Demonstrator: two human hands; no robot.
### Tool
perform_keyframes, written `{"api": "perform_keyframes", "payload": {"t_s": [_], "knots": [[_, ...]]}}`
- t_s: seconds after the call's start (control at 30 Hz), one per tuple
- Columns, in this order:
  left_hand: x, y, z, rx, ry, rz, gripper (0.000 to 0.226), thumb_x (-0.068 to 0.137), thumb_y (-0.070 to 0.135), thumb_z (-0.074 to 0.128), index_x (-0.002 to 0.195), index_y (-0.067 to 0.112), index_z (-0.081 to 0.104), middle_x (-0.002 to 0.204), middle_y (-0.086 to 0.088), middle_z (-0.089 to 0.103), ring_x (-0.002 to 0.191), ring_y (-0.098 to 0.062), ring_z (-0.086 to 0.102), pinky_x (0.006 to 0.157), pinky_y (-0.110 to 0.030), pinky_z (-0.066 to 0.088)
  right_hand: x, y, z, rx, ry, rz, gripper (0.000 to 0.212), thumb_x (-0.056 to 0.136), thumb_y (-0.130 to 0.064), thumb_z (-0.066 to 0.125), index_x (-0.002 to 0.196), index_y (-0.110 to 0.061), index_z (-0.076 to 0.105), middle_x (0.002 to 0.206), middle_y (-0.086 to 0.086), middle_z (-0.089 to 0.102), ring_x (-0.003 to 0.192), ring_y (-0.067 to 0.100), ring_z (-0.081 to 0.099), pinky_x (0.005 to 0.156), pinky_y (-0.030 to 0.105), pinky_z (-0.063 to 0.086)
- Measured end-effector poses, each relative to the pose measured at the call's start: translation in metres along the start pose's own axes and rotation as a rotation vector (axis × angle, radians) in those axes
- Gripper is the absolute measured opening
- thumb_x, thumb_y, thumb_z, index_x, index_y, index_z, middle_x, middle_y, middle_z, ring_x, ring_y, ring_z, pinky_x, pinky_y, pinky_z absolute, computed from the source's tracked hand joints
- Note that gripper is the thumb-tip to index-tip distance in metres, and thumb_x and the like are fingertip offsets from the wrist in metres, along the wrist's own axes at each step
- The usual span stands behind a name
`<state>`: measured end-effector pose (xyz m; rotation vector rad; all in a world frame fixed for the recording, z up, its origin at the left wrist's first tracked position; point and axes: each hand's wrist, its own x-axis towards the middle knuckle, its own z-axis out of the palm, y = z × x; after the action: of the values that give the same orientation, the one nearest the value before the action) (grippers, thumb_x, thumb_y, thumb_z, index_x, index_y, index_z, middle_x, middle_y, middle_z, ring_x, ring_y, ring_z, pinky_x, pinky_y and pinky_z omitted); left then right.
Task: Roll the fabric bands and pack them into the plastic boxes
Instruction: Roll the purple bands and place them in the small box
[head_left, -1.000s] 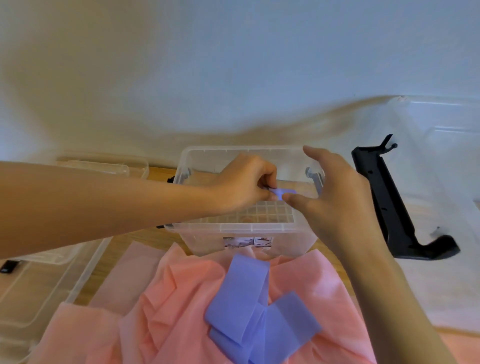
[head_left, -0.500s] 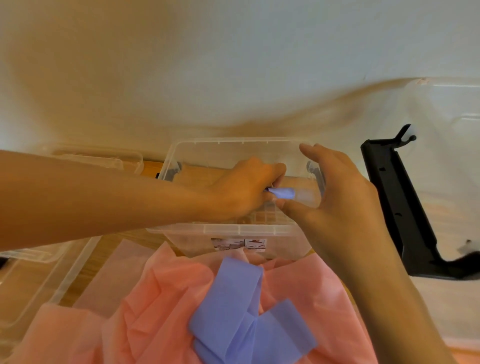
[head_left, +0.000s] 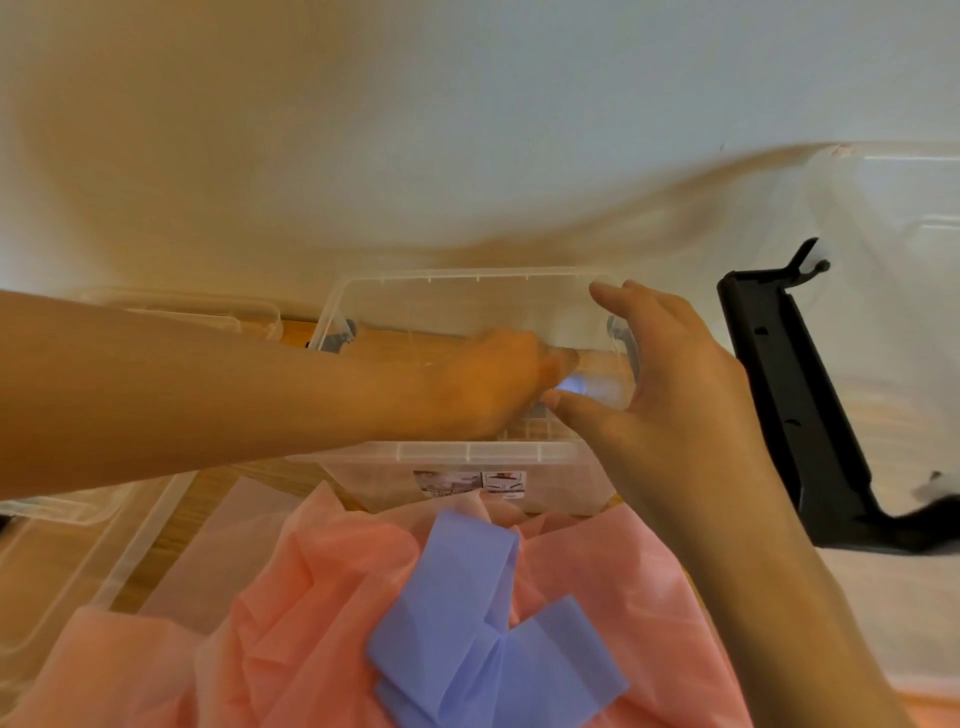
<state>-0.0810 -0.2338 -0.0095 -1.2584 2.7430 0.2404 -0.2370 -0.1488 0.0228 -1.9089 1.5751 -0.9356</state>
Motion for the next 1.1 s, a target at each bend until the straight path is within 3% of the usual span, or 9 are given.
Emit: {"api": "perform_keyframes", "payload": {"t_s": [0.1,0.3,0.4,0.5,0.57,0.63,0.77,0.87,1.1], "knots": [[-0.001,0.001,-0.005,0.192,-0.013,0.012,0.019,0.104,0.024,0.044,0.121,0.021,0.051,0.1,-0.002,0.056,0.075,-0.018,0.047,0.059,-0.028,0.035,0.002,0.001,-0.001,-0.046,0.005,-0.003,0.08,0.085,-0.024,0.082,0.153,-0.027,0.042,0.16,-0.006,0.037,0.145,0.012,0.037,0.103,0.012,0.026],[0.001,0.004,-0.01,0.358,-0.03,0.007,0.021,0.107,0.024,0.04,0.126,0.019,0.049,0.106,-0.005,0.044,0.065,-0.017,0.043,0.053,-0.028,0.03,0.004,-0.001,-0.001,-0.081,0.0,-0.006,0.079,0.085,-0.026,0.082,0.153,-0.029,0.042,0.16,-0.006,0.036,0.145,0.011,0.036,0.103,0.013,0.025],[0.002,0.001,-0.012,0.357,-0.068,0.014,0.029,0.105,0.021,0.046,0.133,0.017,0.047,0.115,-0.007,0.051,0.061,-0.015,0.039,0.054,-0.027,0.029,0.003,0.0,-0.001,-0.057,-0.003,-0.005,0.079,0.085,-0.025,0.082,0.154,-0.028,0.042,0.161,-0.006,0.035,0.146,0.011,0.035,0.104,0.013,0.025],[0.003,-0.004,-0.013,0.247,-0.052,0.008,0.025,0.103,0.026,0.045,0.123,0.013,0.054,0.107,-0.009,0.06,0.081,-0.023,0.057,0.062,-0.027,0.035,0.003,0.001,-0.002,-0.05,-0.002,-0.011,0.077,0.086,-0.026,0.081,0.153,-0.028,0.042,0.161,-0.006,0.035,0.146,0.012,0.036,0.105,0.015,0.026],[0.002,-0.009,-0.012,0.075,-0.005,-0.039,0.033,0.101,0.032,0.036,0.099,0.008,0.058,0.093,-0.013,0.066,0.076,-0.024,0.058,0.058,-0.026,0.035,0.003,0.001,-0.001,-0.073,-0.003,-0.02,0.076,0.087,-0.028,0.081,0.153,-0.029,0.042,0.161,-0.006,0.034,0.146,0.012,0.036,0.104,0.015,0.025],[0.0,-0.015,-0.01,-0.104,0.057,-0.094,0.024,0.095,0.023,0.055,0.092,0.002,0.067,0.086,-0.013,0.071,0.076,-0.025,0.065,0.064,-0.032,0.048,0.004,0.001,-0.001,-0.09,-0.005,-0.023,0.076,0.087,-0.028,0.08,0.153,-0.029,0.042,0.162,-0.005,0.034,0.147,0.012,0.035,0.103,0.013,0.025],[-0.006,-0.022,-0.011,-0.277,0.1,-0.198,0.015,0.086,0.006,0.077,0.101,0.006,0.076,0.096,-0.007,0.077,0.086,-0.013,0.072,0.068,-0.007,0.05,0.004,0.004,0.0,-0.083,-0.001,-0.008,0.075,0.087,-0.025,0.081,0.152,-0.029,0.043,0.161,-0.005,0.034,0.145,0.01,0.035,0.085,-0.01,0.02],[-0.008,-0.022,-0.013,-0.359,0.083,-0.254,0.026,0.086,-0.002,0.074,0.111,0.006,0.074,0.103,-0.008,0.076,0.091,-0.014,0.073,0.076,-0.011,0.054,0.004,0.005,0.0,-0.096,-0.001,-0.007,0.074,0.088,-0.023,0.08,0.152,-0.03,0.043,0.162,-0.006,0.033,0.144,0.008,0.033,0.079,-0.015,0.017],[-0.013,-0.022,-0.015,-0.424,0.075,-0.318,0.033,0.087,-0.003,0.073,0.119,0.008,0.071,0.11,-0.007,0.074,0.095,-0.015,0.073,0.086,-0.02,0.057,0.002,0.002,-0.002,-0.105,-0.013,-0.027,0.074,0.088,-0.022,0.079,0.152,-0.029,0.042,0.163,-0.007,0.031,0.148,0.009,0.03,0.093,0.001,0.02]]}}
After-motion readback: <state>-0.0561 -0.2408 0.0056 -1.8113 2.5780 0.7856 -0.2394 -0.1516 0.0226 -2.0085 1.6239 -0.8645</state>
